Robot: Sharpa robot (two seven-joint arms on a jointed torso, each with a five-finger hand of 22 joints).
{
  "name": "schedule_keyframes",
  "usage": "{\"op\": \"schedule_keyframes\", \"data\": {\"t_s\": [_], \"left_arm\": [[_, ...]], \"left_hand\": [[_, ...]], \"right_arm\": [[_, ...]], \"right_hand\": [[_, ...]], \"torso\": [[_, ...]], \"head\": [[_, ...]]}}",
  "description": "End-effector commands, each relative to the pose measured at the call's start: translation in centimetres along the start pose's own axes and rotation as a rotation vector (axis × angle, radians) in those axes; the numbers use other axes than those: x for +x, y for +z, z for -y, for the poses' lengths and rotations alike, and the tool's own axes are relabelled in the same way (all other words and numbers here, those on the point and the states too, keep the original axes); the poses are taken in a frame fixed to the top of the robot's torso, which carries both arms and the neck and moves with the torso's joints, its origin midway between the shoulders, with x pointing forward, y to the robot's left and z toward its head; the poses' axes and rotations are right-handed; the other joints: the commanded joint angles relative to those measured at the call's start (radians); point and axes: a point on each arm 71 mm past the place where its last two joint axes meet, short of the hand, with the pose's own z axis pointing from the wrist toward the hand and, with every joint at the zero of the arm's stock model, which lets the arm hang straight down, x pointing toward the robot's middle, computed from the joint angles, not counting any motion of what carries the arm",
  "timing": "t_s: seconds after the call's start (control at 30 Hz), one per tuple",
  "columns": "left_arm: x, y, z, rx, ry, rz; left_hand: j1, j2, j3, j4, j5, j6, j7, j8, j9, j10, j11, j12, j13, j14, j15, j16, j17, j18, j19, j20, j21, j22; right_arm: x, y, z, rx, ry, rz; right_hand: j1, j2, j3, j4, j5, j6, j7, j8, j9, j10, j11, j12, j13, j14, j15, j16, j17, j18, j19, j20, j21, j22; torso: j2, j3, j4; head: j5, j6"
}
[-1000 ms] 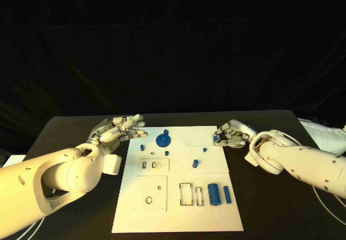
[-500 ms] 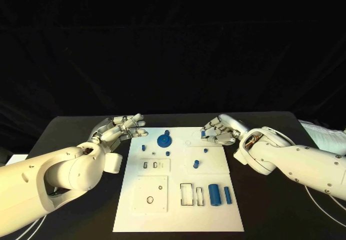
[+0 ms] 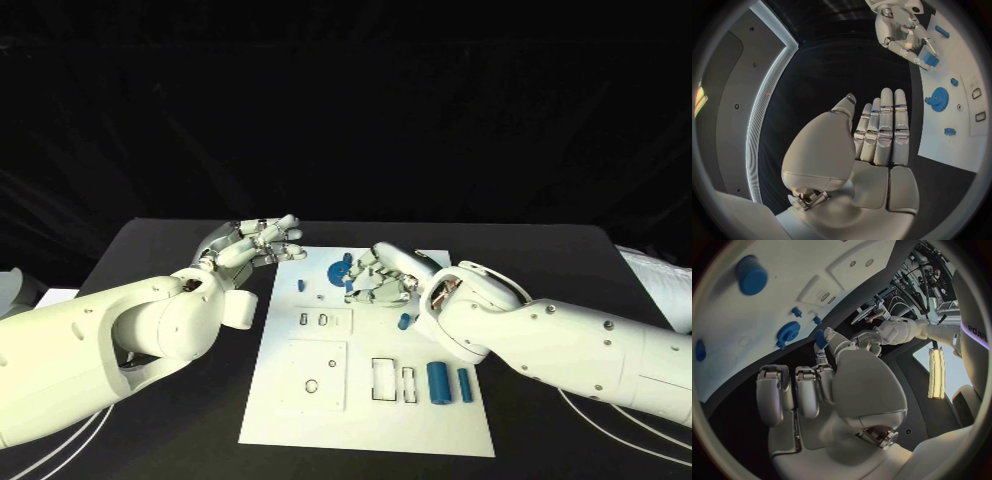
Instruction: Assemble the parts on the task board
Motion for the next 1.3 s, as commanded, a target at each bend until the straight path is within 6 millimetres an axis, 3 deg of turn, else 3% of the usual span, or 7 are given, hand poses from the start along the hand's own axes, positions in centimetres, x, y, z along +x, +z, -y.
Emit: {"op": "schedule_keyframes", "data": {"t_s": [0.03,0.1,0.33,0.53,0.83,1.2,1.3], "left_arm": [[0.2,0.1,0.0,0.007,-0.011,-0.020],[0.2,0.1,0.0,0.007,-0.010,-0.020],[0.4,0.2,0.0,0.006,-0.011,-0.023],[0.5,0.3,-0.1,0.006,-0.012,-0.026],[0.5,0.4,-0.1,0.006,-0.013,-0.026],[0.5,0.3,-0.1,0.005,-0.012,-0.025],[0.4,0.3,-0.1,0.006,-0.012,-0.024]], "left_hand": [[0.007,0.000,-0.001,-0.005,-0.005,0.001,0.004,-0.006,0.001,-0.008,-0.001,-0.006,-0.001,-0.006,-0.001,-0.006,0.001,0.012,0.002,0.005,-0.004,-0.001],[0.007,0.000,-0.001,-0.005,-0.005,0.001,0.004,-0.006,0.001,-0.008,-0.001,-0.006,-0.001,-0.006,-0.001,-0.006,0.001,0.012,0.002,0.005,-0.004,-0.001],[0.007,0.000,-0.001,-0.005,-0.005,0.001,0.004,-0.006,0.001,-0.007,-0.001,-0.006,-0.001,-0.006,-0.001,-0.006,0.001,0.012,0.003,0.005,-0.004,-0.001],[0.007,0.000,-0.001,-0.005,-0.005,0.001,0.004,-0.006,0.001,-0.007,-0.001,-0.006,-0.001,-0.006,-0.001,-0.006,0.001,0.012,0.003,0.005,-0.004,-0.001],[0.007,0.000,-0.001,-0.005,-0.005,0.001,0.004,-0.006,0.001,-0.007,-0.001,-0.006,-0.001,-0.006,-0.001,-0.006,0.001,0.012,0.003,0.005,-0.004,-0.001],[0.007,0.001,-0.001,-0.006,-0.005,0.001,0.004,-0.006,0.001,-0.007,-0.001,-0.006,-0.001,-0.006,-0.001,-0.006,0.002,0.012,0.003,0.005,-0.004,-0.001],[0.007,0.001,-0.001,-0.006,-0.005,0.001,0.004,-0.006,0.001,-0.007,-0.001,-0.006,-0.001,-0.006,-0.001,-0.006,0.002,0.012,0.003,0.005,-0.004,-0.001]], "right_arm": [[1.4,0.3,-0.2,0.026,-0.093,-0.074],[2.5,0.7,-0.7,0.020,-0.105,-0.095],[4.5,1.1,-1.5,0.021,-0.141,-0.142],[5.3,1.3,-1.7,0.029,-0.168,-0.167],[5.7,1.2,-1.4,0.044,-0.200,-0.182],[5.5,0.9,-1.2,0.038,-0.259,-0.147],[5.6,0.9,-1.0,0.046,-0.272,-0.160]], "right_hand": [[0.000,0.011,0.004,0.001,0.004,0.015,-0.013,0.003,0.011,0.022,-0.007,-0.004,0.140,0.091,-0.008,0.001,0.209,-0.019,0.028,-0.006,0.002,0.107],[-0.001,0.010,0.004,0.000,0.004,0.015,-0.013,0.003,0.011,0.021,-0.007,-0.004,0.140,0.091,-0.008,0.001,0.209,-0.019,0.028,-0.006,0.002,0.108],[-0.002,0.009,0.004,0.000,0.004,0.015,-0.013,0.003,0.011,0.022,-0.007,-0.004,0.140,0.091,-0.008,0.001,0.209,-0.019,0.027,-0.006,0.002,0.106],[-0.002,0.009,0.003,0.000,0.004,0.015,-0.013,0.003,0.011,0.021,-0.007,-0.004,0.140,0.091,-0.008,0.000,0.207,-0.019,0.026,-0.006,0.001,0.104],[-0.003,0.008,0.003,0.000,0.004,0.015,-0.014,0.003,0.011,0.021,-0.007,-0.004,0.140,0.090,-0.008,0.000,0.206,-0.018,0.025,-0.006,0.000,0.103],[-0.006,0.005,0.004,-0.006,0.021,0.019,-0.015,0.003,0.012,0.022,-0.009,-0.003,0.142,0.091,-0.009,0.000,0.208,-0.019,0.027,-0.007,0.001,0.106],[-0.008,0.002,0.003,-0.007,0.022,0.019,-0.015,0.002,0.012,0.022,-0.009,-0.004,0.141,0.091,-0.009,0.000,0.208,-0.019,0.028,-0.008,0.002,0.107]], "torso": [[-0.003,-0.0049,0.0084],[-0.002,-0.0061,0.0093],[-0.001,-0.0051,0.0095],[0.000,-0.0049,0.0050],[-0.001,-0.0024,0.0079],[0.000,-0.0013,0.0076],[-0.001,-0.0026,0.0052]], "head": [[-0.003,-0.008],[-0.004,-0.008],[0.003,-0.013],[0.007,-0.016],[0.006,-0.022],[0.008,-0.026],[0.010,-0.028]]}}
